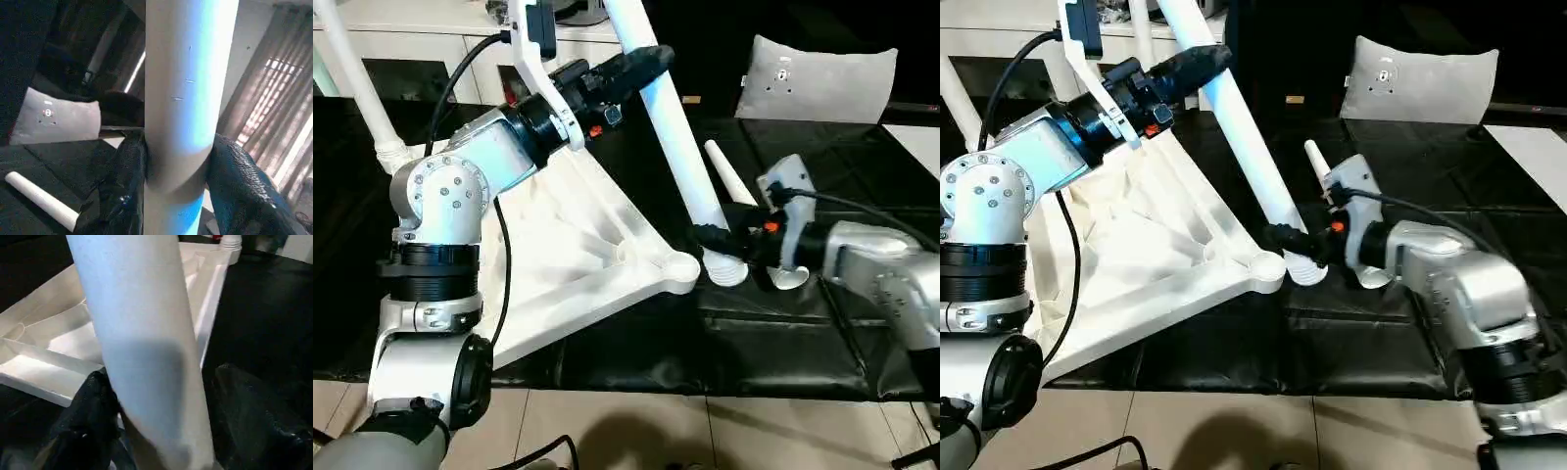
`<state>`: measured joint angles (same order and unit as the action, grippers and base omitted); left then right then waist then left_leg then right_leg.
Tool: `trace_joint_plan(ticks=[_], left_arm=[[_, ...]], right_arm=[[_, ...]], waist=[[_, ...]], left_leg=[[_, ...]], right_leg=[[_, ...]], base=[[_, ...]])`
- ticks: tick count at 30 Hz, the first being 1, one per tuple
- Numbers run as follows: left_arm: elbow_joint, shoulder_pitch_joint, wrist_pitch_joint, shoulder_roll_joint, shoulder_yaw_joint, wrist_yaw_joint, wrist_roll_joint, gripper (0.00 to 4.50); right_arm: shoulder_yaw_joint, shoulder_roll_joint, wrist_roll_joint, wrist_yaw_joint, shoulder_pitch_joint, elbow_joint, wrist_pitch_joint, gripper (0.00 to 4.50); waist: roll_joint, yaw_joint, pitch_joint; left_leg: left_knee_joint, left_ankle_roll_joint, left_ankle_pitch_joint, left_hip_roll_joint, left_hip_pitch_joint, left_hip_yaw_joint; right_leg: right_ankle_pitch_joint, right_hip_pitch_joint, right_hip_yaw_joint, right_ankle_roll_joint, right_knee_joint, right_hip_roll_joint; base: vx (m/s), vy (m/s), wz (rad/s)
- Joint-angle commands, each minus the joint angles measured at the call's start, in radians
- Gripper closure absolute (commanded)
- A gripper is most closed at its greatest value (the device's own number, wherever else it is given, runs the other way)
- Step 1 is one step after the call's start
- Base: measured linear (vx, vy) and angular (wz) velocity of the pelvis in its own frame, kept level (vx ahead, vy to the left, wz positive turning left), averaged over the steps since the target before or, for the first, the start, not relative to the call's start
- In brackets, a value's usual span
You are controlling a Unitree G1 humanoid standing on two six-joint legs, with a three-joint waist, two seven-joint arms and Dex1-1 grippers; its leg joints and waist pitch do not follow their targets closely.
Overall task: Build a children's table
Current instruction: Insert table leg to table base
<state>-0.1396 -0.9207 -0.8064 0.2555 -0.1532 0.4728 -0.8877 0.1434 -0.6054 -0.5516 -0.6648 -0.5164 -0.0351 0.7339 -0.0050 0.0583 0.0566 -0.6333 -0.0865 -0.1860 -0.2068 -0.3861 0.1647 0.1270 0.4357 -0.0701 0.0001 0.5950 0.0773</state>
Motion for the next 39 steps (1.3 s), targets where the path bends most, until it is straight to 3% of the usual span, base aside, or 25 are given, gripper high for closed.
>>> trace_joint_plan(ticks=[1, 8, 17, 22, 24, 28, 29, 36, 39], left_arm=[[0.029, -0.027, -0.012, -0.002, 0.005, 0.015, -0.005, 2.96], [0.034, -0.026, -0.013, 0.002, 0.015, 0.033, 0.008, 2.96], [0.048, -0.012, 0.012, 0.011, 0.039, 0.055, 0.046, 2.96], [0.047, -0.001, 0.085, 0.006, 0.065, 0.048, 0.120, 2.96], [0.039, 0.005, 0.129, -0.006, 0.060, 0.045, 0.141, 2.40], [0.067, 0.055, 0.189, 0.005, 0.102, 0.068, 0.204, 1.97], [0.072, 0.061, 0.194, 0.004, 0.106, 0.070, 0.209, 1.89], [0.125, 0.148, 0.294, -0.040, 0.154, 0.020, 0.304, 1.55], [0.188, 0.197, 0.250, -0.080, 0.178, -0.032, 0.295, 1.42]], right_arm=[[0.001, 0.002, 0.020, -0.001, -0.003, 0.008, -0.010, 1.72], [0.008, 0.026, 0.041, -0.007, 0.006, 0.021, -0.013, 2.33], [0.001, 0.042, 0.049, -0.014, 0.017, 0.022, -0.017, 2.47], [-0.011, 0.069, 0.062, -0.007, 0.036, 0.016, -0.032, 2.50], [-0.016, 0.081, 0.065, 0.003, 0.042, 0.013, -0.037, 2.51], [-0.028, 0.115, 0.071, 0.046, 0.057, -0.006, -0.044, 2.54], [-0.029, 0.119, 0.073, 0.052, 0.059, -0.006, -0.046, 2.56], [-0.043, 0.200, 0.126, 0.168, 0.067, 0.000, -0.092, 2.64], [-0.044, 0.251, 0.145, 0.239, 0.063, -0.005, -0.105, 2.64]], waist=[[-0.015, 0.000, -0.081], [-0.017, -0.001, -0.079], [-0.016, -0.001, -0.079], [-0.015, -0.002, -0.079], [-0.016, -0.002, -0.079], [-0.015, -0.005, -0.078], [-0.010, -0.007, -0.079], [-0.012, -0.013, -0.079], [-0.009, -0.018, -0.078]], left_leg=[[0.066, 0.018, -0.170, 0.006, 0.006, 0.011], [0.066, 0.017, -0.181, 0.006, 0.007, 0.012], [0.068, 0.015, -0.177, 0.004, 0.008, 0.011], [0.069, 0.015, -0.184, 0.004, 0.007, 0.010], [0.069, 0.014, -0.185, 0.005, 0.007, 0.010], [0.071, 0.011, -0.194, 0.005, 0.007, 0.009], [0.073, 0.007, -0.191, 0.001, 0.007, 0.007], [0.073, 0.001, -0.201, 0.001, 0.006, 0.009], [0.075, -0.005, -0.215, -0.001, 0.008, 0.007]], right_leg=[[0.443, -0.068, 0.017, -0.084, -0.075, 0.029], [0.460, -0.067, 0.017, -0.076, -0.078, 0.029], [0.441, -0.067, 0.019, -0.089, -0.075, 0.031], [0.456, -0.067, 0.019, -0.079, -0.077, 0.032], [0.455, -0.068, 0.019, -0.079, -0.080, 0.032], [0.477, -0.066, 0.018, -0.064, -0.082, 0.033], [0.465, -0.067, 0.019, -0.069, -0.080, 0.034], [0.452, -0.064, 0.020, -0.079, -0.078, 0.033], [0.463, -0.062, 0.021, -0.079, -0.079, 0.034]], base=[[0.000, 0.000, 0.00], [0.000, 0.000, 0.00], [0.000, 0.000, 0.00], [0.000, 0.000, 0.00], [0.000, 0.000, 0.00], [0.000, 0.000, 0.00], [0.000, 0.000, 0.00], [0.000, 0.000, 0.00], [0.000, 0.000, 0.00]])
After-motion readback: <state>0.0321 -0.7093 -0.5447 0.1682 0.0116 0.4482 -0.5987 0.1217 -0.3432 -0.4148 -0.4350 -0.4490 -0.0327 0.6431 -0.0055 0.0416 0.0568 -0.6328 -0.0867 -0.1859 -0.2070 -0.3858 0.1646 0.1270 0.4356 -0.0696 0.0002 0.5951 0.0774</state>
